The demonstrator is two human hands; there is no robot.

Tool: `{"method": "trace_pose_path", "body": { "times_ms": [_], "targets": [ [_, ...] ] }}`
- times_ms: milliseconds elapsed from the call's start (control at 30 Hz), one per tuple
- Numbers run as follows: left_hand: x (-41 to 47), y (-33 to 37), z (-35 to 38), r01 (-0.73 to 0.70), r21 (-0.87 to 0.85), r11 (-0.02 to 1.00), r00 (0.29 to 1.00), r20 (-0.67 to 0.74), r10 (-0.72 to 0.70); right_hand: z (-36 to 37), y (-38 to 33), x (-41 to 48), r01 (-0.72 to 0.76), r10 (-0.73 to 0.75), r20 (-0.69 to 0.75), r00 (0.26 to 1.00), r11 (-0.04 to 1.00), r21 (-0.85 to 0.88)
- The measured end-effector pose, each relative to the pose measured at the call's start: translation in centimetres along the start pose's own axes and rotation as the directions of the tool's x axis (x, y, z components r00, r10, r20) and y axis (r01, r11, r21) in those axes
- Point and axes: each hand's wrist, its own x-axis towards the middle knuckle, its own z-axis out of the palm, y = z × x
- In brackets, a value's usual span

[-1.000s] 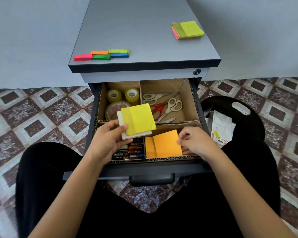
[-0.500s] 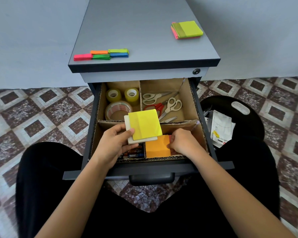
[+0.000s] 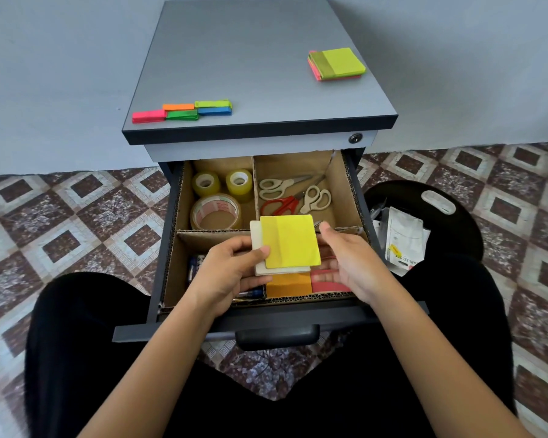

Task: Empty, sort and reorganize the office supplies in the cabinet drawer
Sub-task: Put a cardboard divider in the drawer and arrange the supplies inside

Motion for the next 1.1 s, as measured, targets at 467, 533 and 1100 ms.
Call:
{"method": "trace_pose_path", "body": {
  "times_ms": [467,533,1100],
  "targets": [
    [2.0,-1.0,5.3,0.224,0.314,0.923,0.965,0.063,-0.255,-5.6,0.1,0.0,0.245,-0.209,-0.406,0.89,0.969,0.039],
    [2.8,-1.4,6.3,0.25,0.339,0.907,0.96,0.033,-0.277,-5.6,0.4,0.1,0.258,-0.216,-0.425,0.879,0.965,0.044],
    [5.3,-3.8,6.5,0.21,0.58,0.787,0.976,-0.073,-0.207,-5.4,1.8,0.5,0.308,-0.278,-0.409,0.869,0.951,0.007]
  ]
}}
